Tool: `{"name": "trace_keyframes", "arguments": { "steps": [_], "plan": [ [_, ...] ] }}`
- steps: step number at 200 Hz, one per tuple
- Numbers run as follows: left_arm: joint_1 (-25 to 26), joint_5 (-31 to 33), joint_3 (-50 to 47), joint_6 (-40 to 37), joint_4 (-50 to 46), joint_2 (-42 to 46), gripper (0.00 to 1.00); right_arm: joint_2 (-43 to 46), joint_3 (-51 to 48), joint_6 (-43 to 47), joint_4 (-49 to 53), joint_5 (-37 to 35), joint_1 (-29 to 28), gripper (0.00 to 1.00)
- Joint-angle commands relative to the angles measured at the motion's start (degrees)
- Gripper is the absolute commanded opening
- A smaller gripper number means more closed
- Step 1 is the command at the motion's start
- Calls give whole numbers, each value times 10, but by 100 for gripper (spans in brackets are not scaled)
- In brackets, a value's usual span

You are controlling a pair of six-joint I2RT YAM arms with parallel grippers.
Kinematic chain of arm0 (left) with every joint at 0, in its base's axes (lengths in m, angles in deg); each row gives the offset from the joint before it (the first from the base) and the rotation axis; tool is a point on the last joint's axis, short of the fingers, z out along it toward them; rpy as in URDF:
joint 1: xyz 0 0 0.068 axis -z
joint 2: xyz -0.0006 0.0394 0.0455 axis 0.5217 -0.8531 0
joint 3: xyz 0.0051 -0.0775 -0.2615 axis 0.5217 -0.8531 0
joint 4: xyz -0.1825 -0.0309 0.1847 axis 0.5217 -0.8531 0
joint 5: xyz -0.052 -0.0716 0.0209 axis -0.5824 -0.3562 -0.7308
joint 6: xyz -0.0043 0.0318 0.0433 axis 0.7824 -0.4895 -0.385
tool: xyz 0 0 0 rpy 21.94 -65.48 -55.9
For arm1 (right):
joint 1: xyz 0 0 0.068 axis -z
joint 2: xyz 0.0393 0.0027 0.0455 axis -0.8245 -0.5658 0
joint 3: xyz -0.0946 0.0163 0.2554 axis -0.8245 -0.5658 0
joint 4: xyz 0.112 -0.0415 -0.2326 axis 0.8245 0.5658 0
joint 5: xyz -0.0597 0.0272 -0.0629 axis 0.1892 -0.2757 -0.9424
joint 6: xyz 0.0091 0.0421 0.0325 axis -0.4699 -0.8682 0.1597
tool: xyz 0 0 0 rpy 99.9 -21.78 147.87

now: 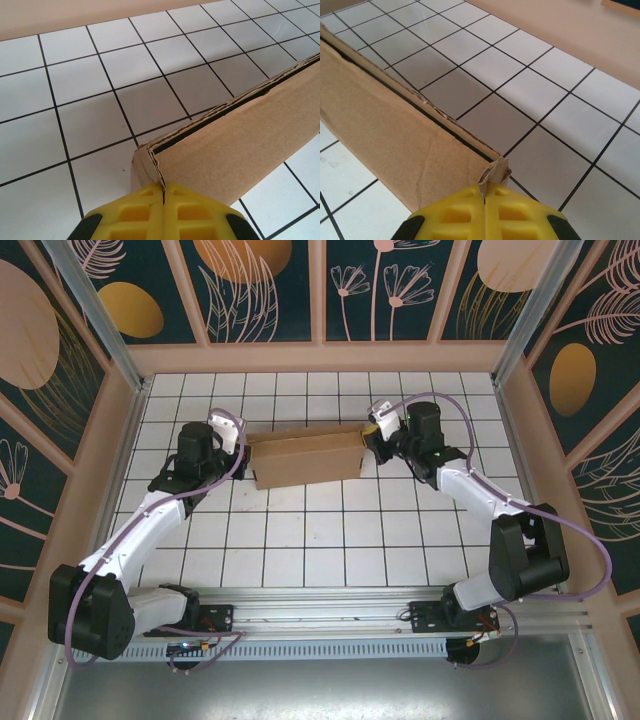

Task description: Fold the paper box

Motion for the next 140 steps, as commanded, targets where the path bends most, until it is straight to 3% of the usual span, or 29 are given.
{"name": "trace_keyframes", "arguments": {
  "steps": [1, 57, 140],
  "plan": [
    [6, -35, -1, 11, 27, 8, 0, -16, 42, -58, 35, 10, -18, 0],
    [5, -46, 9, 35, 28, 3, 0, -70, 129, -147, 134, 11, -18, 0],
    [6, -25, 18, 45, 21, 3, 0, -73, 136, -197, 157, -53, -31, 0]
  ]
}}
